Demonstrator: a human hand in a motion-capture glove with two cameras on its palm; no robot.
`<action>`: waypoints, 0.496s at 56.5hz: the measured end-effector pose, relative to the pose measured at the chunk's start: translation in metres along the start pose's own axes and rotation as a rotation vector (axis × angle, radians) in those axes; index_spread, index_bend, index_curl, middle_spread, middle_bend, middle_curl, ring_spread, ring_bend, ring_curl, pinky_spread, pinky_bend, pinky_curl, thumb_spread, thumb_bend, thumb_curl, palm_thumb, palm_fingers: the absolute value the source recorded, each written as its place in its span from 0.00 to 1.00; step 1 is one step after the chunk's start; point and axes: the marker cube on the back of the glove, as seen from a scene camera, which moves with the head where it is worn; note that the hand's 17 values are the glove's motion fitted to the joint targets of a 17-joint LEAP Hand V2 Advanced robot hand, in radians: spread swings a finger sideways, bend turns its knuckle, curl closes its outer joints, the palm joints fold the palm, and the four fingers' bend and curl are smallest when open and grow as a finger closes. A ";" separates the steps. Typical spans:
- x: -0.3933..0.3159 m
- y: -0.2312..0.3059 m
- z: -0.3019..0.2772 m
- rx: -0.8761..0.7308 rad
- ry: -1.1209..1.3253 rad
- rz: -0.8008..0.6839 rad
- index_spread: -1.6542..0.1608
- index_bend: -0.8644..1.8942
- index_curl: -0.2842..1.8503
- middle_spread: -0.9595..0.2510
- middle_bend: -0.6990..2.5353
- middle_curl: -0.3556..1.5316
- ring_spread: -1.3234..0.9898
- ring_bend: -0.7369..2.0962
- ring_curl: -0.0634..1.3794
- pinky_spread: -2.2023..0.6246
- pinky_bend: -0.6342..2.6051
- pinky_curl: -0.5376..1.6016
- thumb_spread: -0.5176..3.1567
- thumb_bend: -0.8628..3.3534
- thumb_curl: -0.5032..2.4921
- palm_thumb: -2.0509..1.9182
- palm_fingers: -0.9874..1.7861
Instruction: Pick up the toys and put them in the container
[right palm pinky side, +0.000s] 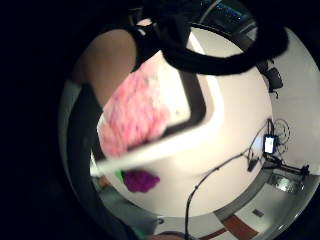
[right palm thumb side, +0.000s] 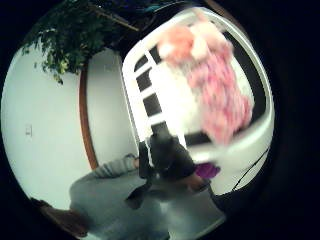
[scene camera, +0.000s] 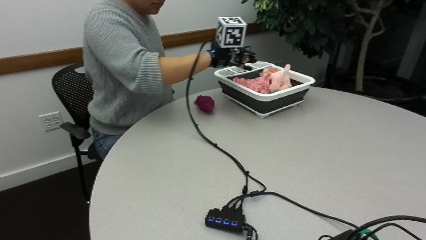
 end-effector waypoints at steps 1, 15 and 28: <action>-0.001 0.015 0.002 -0.006 -0.041 -0.047 0.72 0.36 0.33 0.69 0.25 0.37 0.55 0.32 0.27 0.80 0.49 0.42 0.46 0.20 0.30 0.51 0.29; 0.010 0.131 0.044 -0.020 -0.038 -0.002 0.71 0.37 0.31 0.69 0.27 0.36 0.55 0.33 0.27 0.80 0.49 0.42 0.48 0.20 0.28 0.51 0.34; 0.013 0.131 0.099 -0.063 0.123 0.034 0.71 0.37 0.30 0.67 0.28 0.36 0.54 0.34 0.28 0.79 0.48 0.41 0.49 0.20 0.28 0.52 0.36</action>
